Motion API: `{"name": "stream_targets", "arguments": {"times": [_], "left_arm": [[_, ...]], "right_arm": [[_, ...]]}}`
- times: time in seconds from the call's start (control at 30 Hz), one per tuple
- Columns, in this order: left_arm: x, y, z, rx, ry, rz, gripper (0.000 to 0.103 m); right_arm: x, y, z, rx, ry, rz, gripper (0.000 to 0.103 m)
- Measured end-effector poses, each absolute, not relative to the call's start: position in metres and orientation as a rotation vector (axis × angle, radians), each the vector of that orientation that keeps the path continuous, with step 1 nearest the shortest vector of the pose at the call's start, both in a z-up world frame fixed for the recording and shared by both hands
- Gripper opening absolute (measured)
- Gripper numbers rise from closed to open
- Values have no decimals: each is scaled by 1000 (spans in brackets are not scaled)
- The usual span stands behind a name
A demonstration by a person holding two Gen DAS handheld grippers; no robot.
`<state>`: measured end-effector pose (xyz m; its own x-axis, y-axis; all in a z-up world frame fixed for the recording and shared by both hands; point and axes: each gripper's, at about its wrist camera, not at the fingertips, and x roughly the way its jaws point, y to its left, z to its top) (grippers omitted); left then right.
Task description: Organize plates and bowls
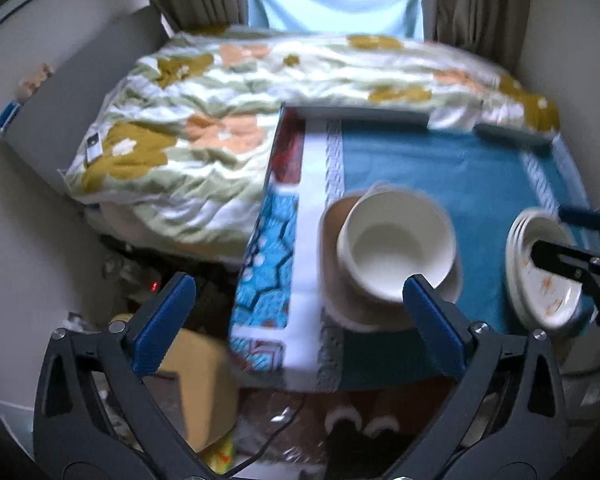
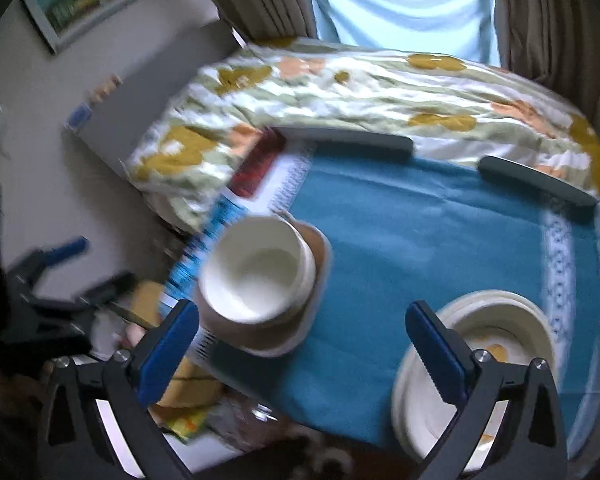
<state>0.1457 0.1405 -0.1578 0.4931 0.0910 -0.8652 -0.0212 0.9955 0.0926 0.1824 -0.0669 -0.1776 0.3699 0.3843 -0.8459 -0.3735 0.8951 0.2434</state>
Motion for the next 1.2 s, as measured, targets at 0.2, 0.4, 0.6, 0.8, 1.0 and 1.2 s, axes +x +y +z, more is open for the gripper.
{"name": "stream_targets", "arguments": {"times": [0.2,0.4,0.6,0.8,1.0,1.2], "left_arm": [[163,161,-201,72,1172,-19,103],[190,165,-239,122,1259,-101,96],[207,161,-268,154,1335,-193,81],[217,153,-289,145,1371,-258,64],[224,148,-301,89,1370,-331,34],[224,139,-311,68,1355,-384,18]], "right_arm": [[186,-62,-216,-59,1218,389,103],[205,-47,-254,-82,1342,315,95],[218,-27,-279,-142,1428,296,66],[226,-16,-300,-164,1473,296,56],[228,-10,-314,-145,1464,332,34],[225,-6,-321,-114,1426,386,22]]}}
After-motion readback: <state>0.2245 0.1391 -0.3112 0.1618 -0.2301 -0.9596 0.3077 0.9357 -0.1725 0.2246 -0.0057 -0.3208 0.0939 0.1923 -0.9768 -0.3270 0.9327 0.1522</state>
